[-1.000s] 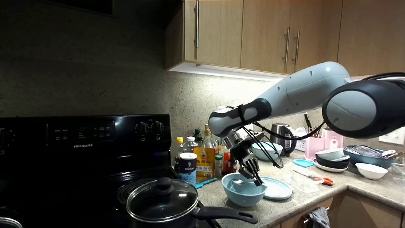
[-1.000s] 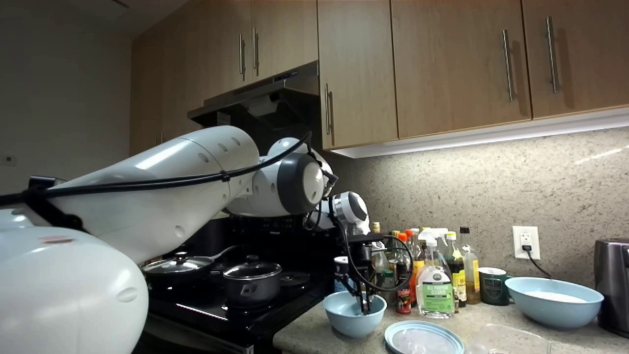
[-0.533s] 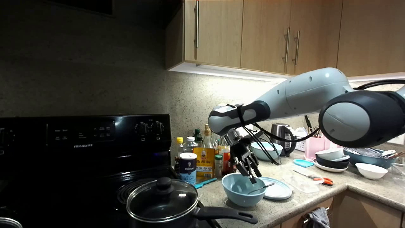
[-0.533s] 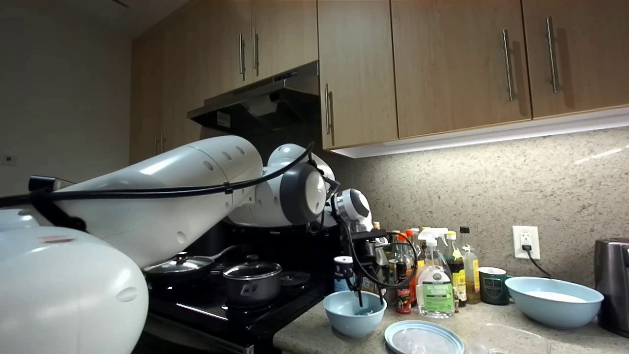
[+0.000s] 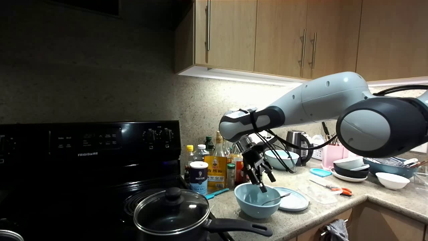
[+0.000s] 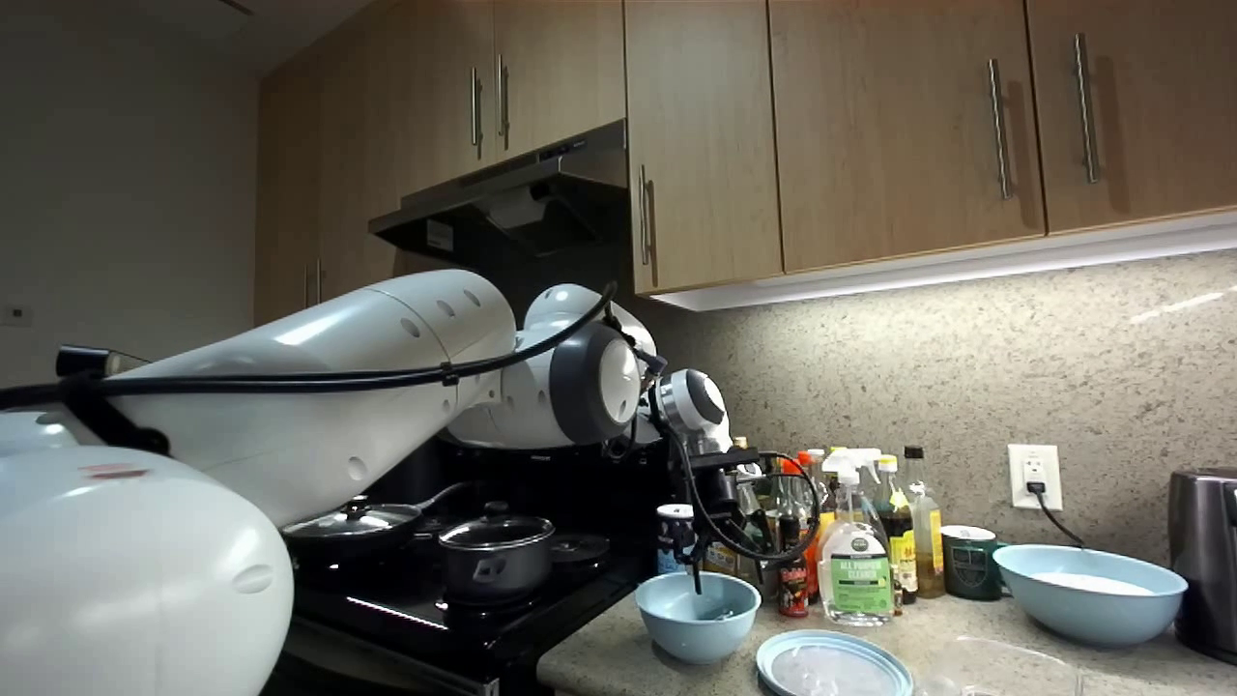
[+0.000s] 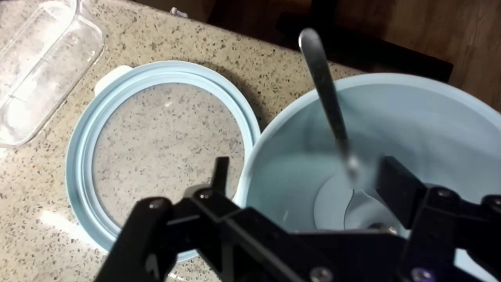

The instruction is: Put the silver spoon inside the bowl on the left.

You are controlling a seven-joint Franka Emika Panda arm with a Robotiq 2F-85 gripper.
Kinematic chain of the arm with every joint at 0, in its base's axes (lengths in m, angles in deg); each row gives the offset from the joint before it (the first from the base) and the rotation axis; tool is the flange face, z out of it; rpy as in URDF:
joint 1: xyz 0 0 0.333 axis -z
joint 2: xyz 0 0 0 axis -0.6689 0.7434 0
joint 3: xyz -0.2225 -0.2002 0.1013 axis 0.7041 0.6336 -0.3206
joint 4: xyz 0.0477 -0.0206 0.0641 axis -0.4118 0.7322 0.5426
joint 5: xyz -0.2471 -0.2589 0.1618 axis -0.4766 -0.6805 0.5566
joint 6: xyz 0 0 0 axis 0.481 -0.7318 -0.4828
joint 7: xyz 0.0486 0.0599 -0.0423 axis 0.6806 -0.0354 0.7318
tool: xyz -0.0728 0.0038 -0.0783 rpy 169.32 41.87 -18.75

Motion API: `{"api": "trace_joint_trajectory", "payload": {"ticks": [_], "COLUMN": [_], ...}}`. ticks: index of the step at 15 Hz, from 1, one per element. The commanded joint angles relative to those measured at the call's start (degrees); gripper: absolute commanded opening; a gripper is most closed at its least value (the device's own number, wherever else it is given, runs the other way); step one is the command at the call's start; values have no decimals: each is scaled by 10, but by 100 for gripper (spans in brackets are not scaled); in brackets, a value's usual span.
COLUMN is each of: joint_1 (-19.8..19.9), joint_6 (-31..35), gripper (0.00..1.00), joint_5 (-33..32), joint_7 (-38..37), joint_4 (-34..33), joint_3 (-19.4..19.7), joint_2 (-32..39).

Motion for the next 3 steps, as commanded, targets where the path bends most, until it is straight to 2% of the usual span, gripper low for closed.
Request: {"api": "trace_joint_trajectory", "payload": {"ticks": [1, 3], "joint_1": [0, 0], "joint_6": [0, 0], "gripper": [95, 95], "joint_5": [0, 0], "joint_7": [0, 0], "joint_4": [0, 0], "joint_3": [0, 0], "joint_2": [0, 0]}}
